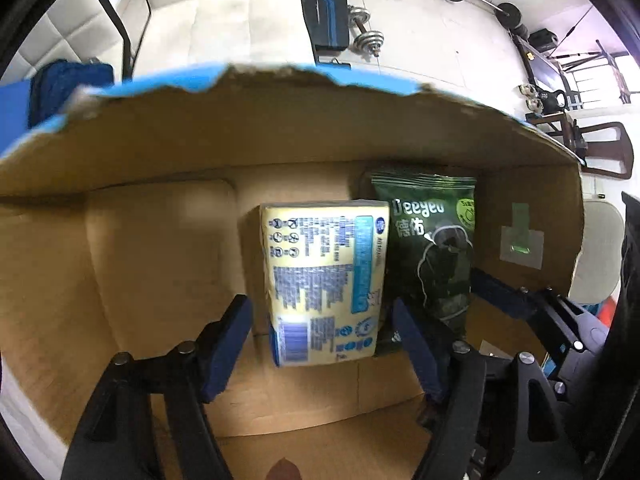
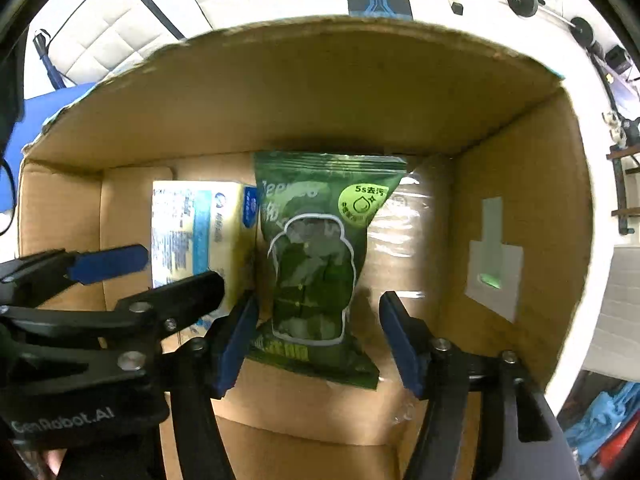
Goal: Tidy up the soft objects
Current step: 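Carry both items into the box and open both tools to release them, then move both tools back toward the remaining items beside the box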
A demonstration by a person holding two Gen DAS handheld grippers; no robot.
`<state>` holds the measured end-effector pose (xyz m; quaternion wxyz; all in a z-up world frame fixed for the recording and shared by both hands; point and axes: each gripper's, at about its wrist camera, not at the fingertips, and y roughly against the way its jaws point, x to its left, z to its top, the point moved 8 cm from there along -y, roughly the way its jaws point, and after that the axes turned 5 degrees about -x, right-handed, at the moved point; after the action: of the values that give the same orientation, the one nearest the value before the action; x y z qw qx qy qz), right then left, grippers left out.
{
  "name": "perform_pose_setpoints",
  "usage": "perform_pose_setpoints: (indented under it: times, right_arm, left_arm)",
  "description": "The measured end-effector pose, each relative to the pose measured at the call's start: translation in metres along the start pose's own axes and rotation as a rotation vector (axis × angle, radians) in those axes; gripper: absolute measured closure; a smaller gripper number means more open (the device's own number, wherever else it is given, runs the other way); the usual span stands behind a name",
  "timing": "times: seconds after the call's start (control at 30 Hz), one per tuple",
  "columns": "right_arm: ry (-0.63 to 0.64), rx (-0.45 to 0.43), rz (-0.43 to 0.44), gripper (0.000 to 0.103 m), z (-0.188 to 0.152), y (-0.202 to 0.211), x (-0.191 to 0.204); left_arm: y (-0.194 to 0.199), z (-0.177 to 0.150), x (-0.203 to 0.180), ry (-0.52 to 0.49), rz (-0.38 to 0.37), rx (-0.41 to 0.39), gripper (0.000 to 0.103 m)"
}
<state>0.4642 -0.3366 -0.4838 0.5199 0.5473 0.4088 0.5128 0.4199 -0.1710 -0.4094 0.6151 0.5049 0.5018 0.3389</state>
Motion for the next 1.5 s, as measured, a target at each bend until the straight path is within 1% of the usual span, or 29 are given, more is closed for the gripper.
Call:
perform_pose_setpoints:
  times: [0.07,0.13,0.17,0.23,0.27,0.3,0.33,0.4,0.43,0.5,0.53,0.57,0.67,0.7,0.77,0.83,0.87,0.97,1.03,1.17,1.23,1.33,1.4,1.5]
  right_arm:
    - [-0.001,-0.003,-0.002,0.037,0.0,0.006,-0.002]
    - [-0.004,-0.004,-0.004,0.035,-0.004,0.012,0.001]
    - [-0.007,-0.004,-0.009,0.033,-0.01,0.016,0.001]
    - [-0.012,-0.017,-0.017,0.011,-0.017,0.024,0.002]
    - [-0.016,-0.027,-0.016,0.005,-0.028,0.029,0.007]
    - [-0.022,-0.036,-0.013,0.004,-0.038,0.034,0.012]
    - [-0.027,-0.042,-0.02,0.003,-0.041,0.041,0.013]
    - [-0.045,-0.069,-0.032,0.003,-0.05,0.052,0.013]
    - [-0.054,-0.085,-0.032,0.0,-0.055,0.059,0.014]
    - [-0.06,-0.114,-0.05,0.0,-0.064,0.068,0.015]
    - [-0.062,-0.13,-0.057,0.0,-0.069,0.074,0.016]
    - [-0.065,-0.147,-0.062,0.0,-0.075,0.082,0.016]
    - [-0.07,-0.192,-0.078,0.0,-0.096,0.103,0.015]
    - [-0.065,-0.202,-0.083,0.0,-0.104,0.109,0.016]
    - [-0.049,-0.224,-0.09,0.0,-0.119,0.134,0.018]
    - [-0.041,-0.24,-0.079,0.0,-0.136,0.147,0.022]
    - [-0.043,-0.251,-0.074,0.0,-0.138,0.15,0.026]
    - [-0.03,-0.295,-0.086,0.0,-0.151,0.173,0.027]
    - [-0.019,-0.322,-0.093,0.0,-0.162,0.189,0.027]
    - [0.011,-0.362,-0.098,0.0,-0.185,0.218,0.028]
    - [0.026,-0.376,-0.093,0.0,-0.194,0.226,0.03]
    - [0.041,-0.377,-0.063,0.0,-0.209,0.239,0.034]
    - [0.041,-0.365,-0.043,0.0,-0.216,0.239,0.034]
    - [0.039,-0.302,-0.002,0.0,-0.233,0.226,0.036]
  left_arm:
    - [0.015,-0.005,-0.003,-0.01,0.007,-0.019,0.03]
    - [0.029,-0.011,-0.003,-0.008,0.014,-0.045,0.025]
    - [0.038,-0.013,-0.002,-0.005,0.017,-0.067,0.024]
    - [0.051,-0.019,0.0,-0.001,0.024,-0.097,0.014]
    - [0.06,-0.024,0.002,0.002,0.029,-0.119,0.011]
    - [0.064,-0.033,0.01,0.004,0.034,-0.136,0.006]
    - [0.071,-0.042,0.01,0.007,0.047,-0.154,0.002]
    - [0.085,-0.055,0.013,0.006,0.067,-0.189,0.002]
    - [0.088,-0.054,0.011,0.009,0.081,-0.209,0.002]
    - [0.101,-0.063,0.008,-0.004,0.106,-0.25,0.002]
    - [0.11,-0.072,0.007,-0.011,0.127,-0.273,0.002]
    - [0.113,-0.069,0.011,-0.013,0.15,-0.289,0.002]
    - [0.138,-0.088,0.014,-0.029,0.235,-0.361,0.002]
    - [0.144,-0.088,0.016,-0.033,0.243,-0.383,0.002]
    - [0.158,-0.098,0.017,-0.032,0.247,-0.428,0.002]
    - [0.172,-0.108,0.014,-0.029,0.247,-0.459,0.002]
    - [0.174,-0.107,0.01,-0.026,0.249,-0.469,0.002]
    - [0.187,-0.123,0.004,-0.02,0.246,-0.496,0.002]
    - [0.191,-0.133,0.002,-0.012,0.246,-0.503,0.002]
    - [0.201,-0.162,-0.004,0.016,0.251,-0.516,0.002]
    - [0.205,-0.176,-0.007,0.032,0.239,-0.525,0.002]
    - [0.211,-0.194,-0.012,0.053,0.221,-0.534,0.002]
    - [0.214,-0.204,-0.013,0.064,0.225,-0.54,0.002]
    - [0.218,-0.219,-0.004,0.091,0.219,-0.54,0.002]
